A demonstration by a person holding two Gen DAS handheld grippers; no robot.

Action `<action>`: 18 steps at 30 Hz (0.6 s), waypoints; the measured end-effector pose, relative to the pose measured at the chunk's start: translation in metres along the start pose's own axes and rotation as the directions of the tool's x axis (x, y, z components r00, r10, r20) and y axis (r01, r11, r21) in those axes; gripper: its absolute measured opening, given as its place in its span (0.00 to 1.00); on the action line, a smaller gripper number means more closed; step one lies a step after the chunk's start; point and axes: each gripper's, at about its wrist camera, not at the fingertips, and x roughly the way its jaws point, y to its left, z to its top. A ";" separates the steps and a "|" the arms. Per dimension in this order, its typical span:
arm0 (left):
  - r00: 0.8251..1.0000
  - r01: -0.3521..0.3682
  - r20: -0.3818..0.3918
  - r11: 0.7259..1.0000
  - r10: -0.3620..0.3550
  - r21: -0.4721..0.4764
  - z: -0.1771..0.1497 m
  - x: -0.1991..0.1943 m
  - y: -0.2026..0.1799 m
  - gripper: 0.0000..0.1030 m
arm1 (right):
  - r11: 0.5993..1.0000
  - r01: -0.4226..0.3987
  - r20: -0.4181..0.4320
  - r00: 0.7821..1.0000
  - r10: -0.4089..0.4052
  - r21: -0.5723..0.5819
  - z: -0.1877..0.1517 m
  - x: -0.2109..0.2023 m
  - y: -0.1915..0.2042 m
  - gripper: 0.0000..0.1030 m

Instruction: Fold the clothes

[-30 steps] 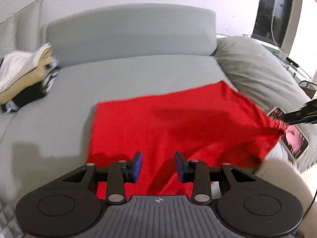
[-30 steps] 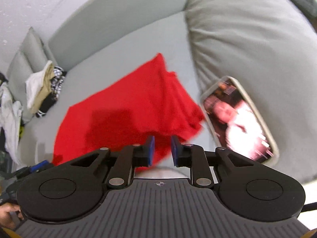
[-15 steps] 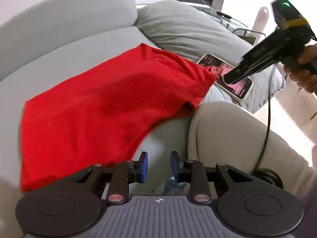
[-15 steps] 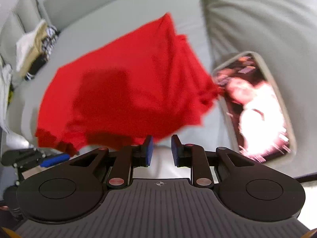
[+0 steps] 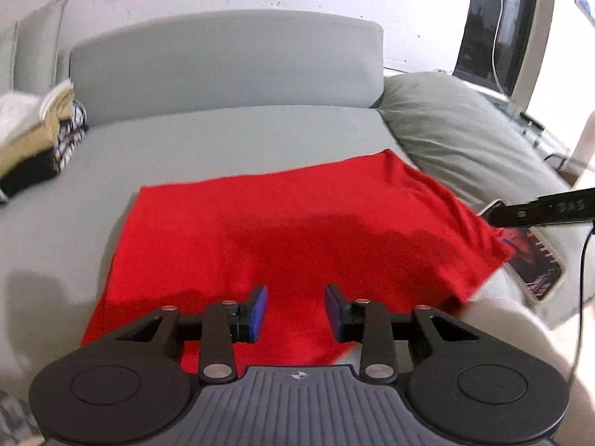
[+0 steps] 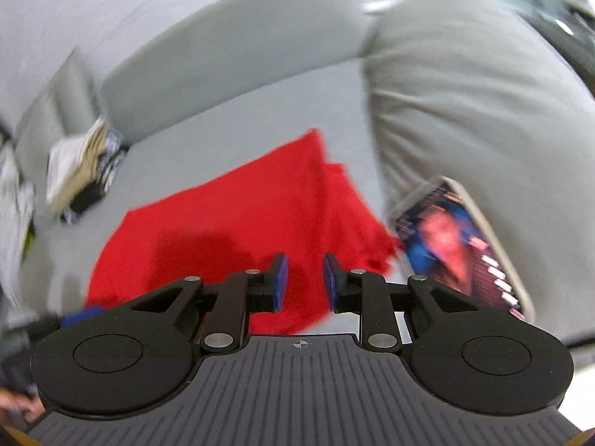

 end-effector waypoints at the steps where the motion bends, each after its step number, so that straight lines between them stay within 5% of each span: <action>1: 1.000 -0.009 0.003 1.000 0.009 0.024 -0.002 0.002 -0.003 0.30 | 0.998 0.008 0.007 1.000 -0.008 -0.062 -0.002 0.009 0.013 0.27; 7: 0.997 -0.013 -0.078 0.997 0.019 0.079 -0.025 0.016 -0.008 0.33 | 0.953 0.069 -0.110 0.988 -0.106 -0.294 -0.024 0.061 0.057 0.27; 10: 0.996 -0.017 -0.088 0.997 0.023 0.072 -0.029 0.017 -0.006 0.33 | 0.923 0.105 -0.081 0.986 -0.145 -0.371 -0.035 0.060 0.065 0.27; 18: 0.993 -0.021 -0.111 0.996 0.031 0.091 -0.033 0.017 -0.003 0.34 | 0.897 0.141 -0.114 0.972 -0.207 -0.420 -0.041 0.046 0.059 0.27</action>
